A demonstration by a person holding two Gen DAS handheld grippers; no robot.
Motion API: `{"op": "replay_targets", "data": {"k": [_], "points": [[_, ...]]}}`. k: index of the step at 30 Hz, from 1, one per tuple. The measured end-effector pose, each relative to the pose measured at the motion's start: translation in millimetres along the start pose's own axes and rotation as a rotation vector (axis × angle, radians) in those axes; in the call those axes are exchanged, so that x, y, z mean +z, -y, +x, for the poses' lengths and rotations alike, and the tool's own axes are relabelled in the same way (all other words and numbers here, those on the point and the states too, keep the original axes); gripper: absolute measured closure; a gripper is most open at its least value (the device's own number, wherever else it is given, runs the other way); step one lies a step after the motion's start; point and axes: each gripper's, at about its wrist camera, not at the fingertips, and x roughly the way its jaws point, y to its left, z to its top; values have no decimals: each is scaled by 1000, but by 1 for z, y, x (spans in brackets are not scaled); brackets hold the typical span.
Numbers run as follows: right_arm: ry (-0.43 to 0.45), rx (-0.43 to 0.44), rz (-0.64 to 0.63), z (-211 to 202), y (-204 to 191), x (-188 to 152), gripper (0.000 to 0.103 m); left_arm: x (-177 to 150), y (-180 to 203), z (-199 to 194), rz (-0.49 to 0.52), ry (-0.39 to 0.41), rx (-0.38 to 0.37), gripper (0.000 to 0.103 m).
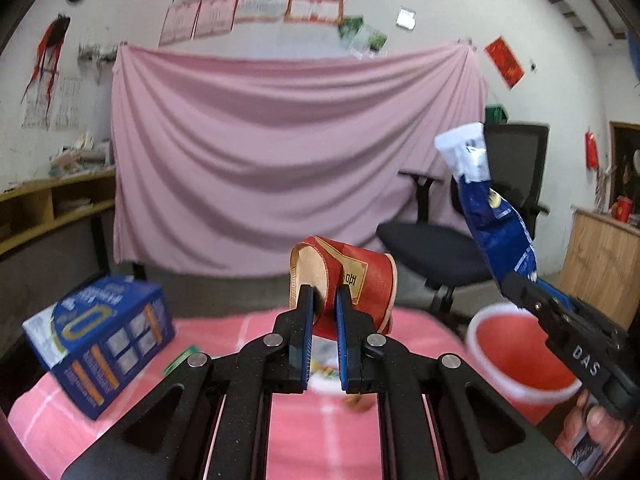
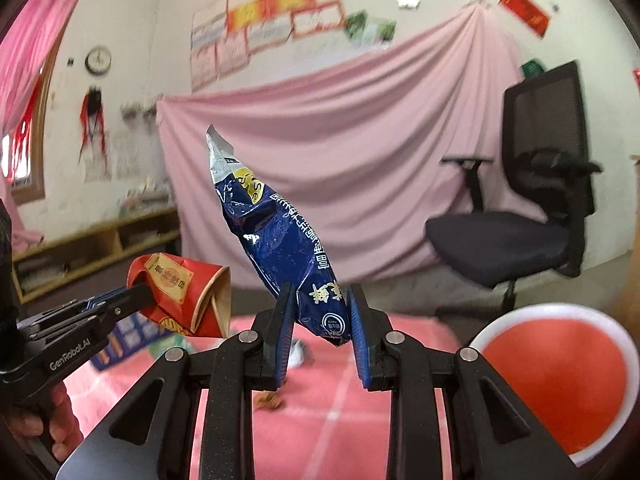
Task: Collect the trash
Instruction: 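Lift the blue bag and red cup and carry both over the bucket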
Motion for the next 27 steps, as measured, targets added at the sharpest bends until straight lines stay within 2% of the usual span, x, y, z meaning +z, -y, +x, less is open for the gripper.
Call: {"op": "replay_targets", "data": {"k": [7, 12, 17, 21, 27], "points": [[117, -116, 24, -26, 34, 10, 79, 21, 52, 1, 54, 132, -121, 95], [128, -223, 59, -40, 69, 10, 79, 27, 95, 9, 100, 153, -207, 95], [92, -290, 104, -47, 103, 7, 79, 29, 138, 30, 116, 102, -282, 95], [41, -334, 148, -47, 128, 1, 79, 29, 161, 54, 112, 20, -337, 95], [-60, -396, 224, -39, 159, -10, 79, 25, 186, 86, 102, -119, -373, 95]]}}
